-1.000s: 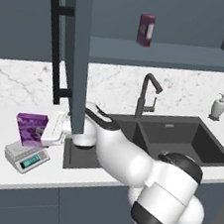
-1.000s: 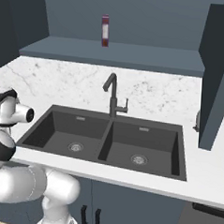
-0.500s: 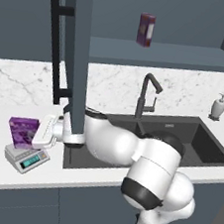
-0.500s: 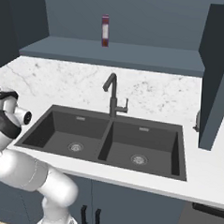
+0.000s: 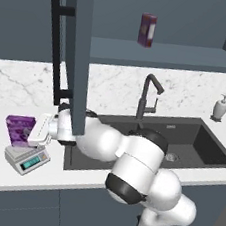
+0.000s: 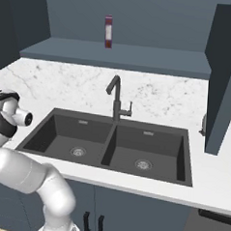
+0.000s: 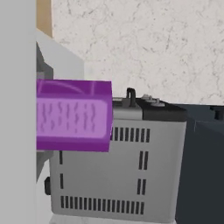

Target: Pick the cereal and place it on the digital scale for weighing, and close the cabinet.

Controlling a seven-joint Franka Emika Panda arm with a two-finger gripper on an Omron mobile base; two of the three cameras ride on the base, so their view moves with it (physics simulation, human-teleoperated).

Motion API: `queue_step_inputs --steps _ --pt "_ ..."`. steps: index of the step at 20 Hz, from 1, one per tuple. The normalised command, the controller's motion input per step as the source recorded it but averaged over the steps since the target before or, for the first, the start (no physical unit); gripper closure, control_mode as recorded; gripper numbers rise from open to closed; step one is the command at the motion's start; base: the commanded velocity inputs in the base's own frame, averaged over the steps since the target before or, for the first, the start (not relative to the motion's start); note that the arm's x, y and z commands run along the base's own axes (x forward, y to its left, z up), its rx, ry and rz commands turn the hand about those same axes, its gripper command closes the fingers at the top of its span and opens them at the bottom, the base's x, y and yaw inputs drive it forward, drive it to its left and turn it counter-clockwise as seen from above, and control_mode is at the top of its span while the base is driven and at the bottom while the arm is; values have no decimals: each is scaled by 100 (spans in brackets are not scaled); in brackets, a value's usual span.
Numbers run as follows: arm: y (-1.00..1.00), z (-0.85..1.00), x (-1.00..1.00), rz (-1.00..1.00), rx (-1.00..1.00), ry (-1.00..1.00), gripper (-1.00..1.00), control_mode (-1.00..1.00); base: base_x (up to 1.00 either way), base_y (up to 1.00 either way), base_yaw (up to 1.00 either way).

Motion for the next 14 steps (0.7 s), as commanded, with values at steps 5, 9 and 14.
queue_step_inputs --steps 5,9,14 --pt "12 -4 15 0 0 0 100 -100 0 0 0" --pt "2 -17 -9 0 0 0 100 -100 0 0 0" --pt "10 -10 -10 0 0 0 -100 -100 0 0 0"
